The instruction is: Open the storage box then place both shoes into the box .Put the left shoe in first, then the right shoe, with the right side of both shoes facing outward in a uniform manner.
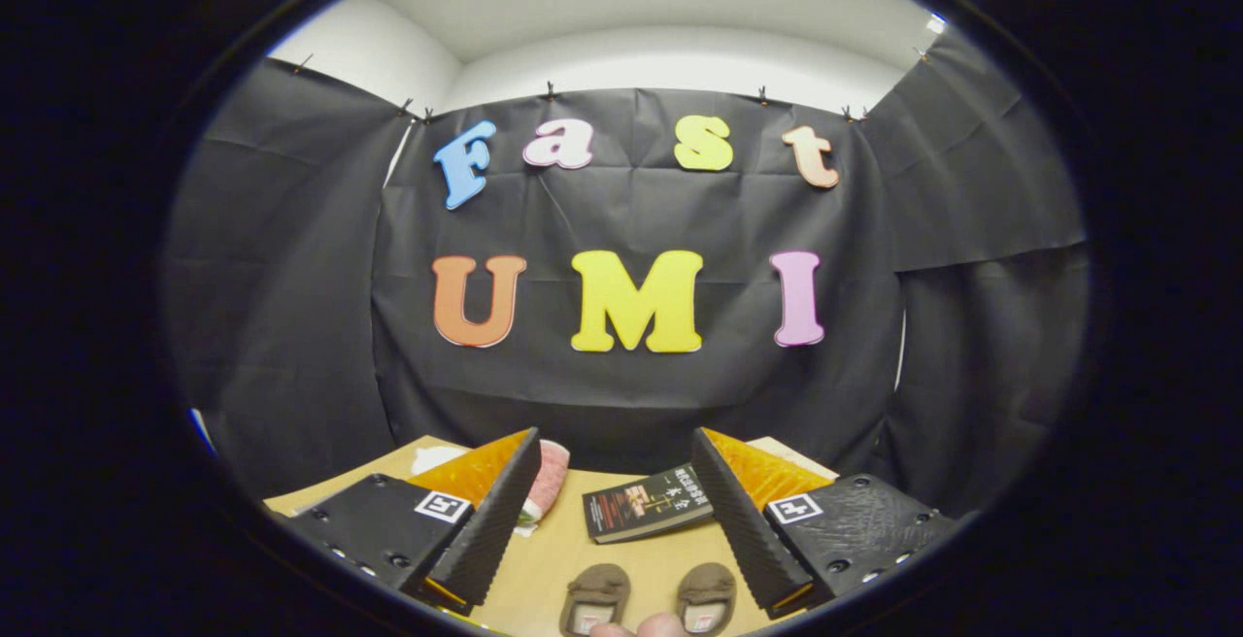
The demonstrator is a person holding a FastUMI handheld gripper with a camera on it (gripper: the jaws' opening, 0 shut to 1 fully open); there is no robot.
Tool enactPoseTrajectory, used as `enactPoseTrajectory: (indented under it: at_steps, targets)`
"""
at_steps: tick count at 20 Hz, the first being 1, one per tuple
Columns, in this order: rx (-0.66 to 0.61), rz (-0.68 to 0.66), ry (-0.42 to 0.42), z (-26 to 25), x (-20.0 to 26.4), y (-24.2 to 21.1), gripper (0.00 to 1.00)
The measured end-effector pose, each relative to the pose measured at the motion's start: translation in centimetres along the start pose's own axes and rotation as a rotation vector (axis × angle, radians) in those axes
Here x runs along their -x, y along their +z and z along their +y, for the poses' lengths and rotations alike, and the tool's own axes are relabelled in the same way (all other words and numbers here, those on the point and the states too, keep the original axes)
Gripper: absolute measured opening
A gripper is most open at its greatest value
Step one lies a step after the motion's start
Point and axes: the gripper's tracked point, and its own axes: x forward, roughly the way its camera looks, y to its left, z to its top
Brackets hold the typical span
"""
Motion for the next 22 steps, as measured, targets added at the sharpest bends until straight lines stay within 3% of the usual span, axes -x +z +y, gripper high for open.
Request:
enactPoseTrajectory:
  at_steps: [15, 22]
  targets:
    - [-0.024, 0.047, 0.098, 1.5, 0.4, -1.7, 0.95]
    - [-0.048, 0.100, 0.212, 4.7, 0.7, -3.5, 0.95]
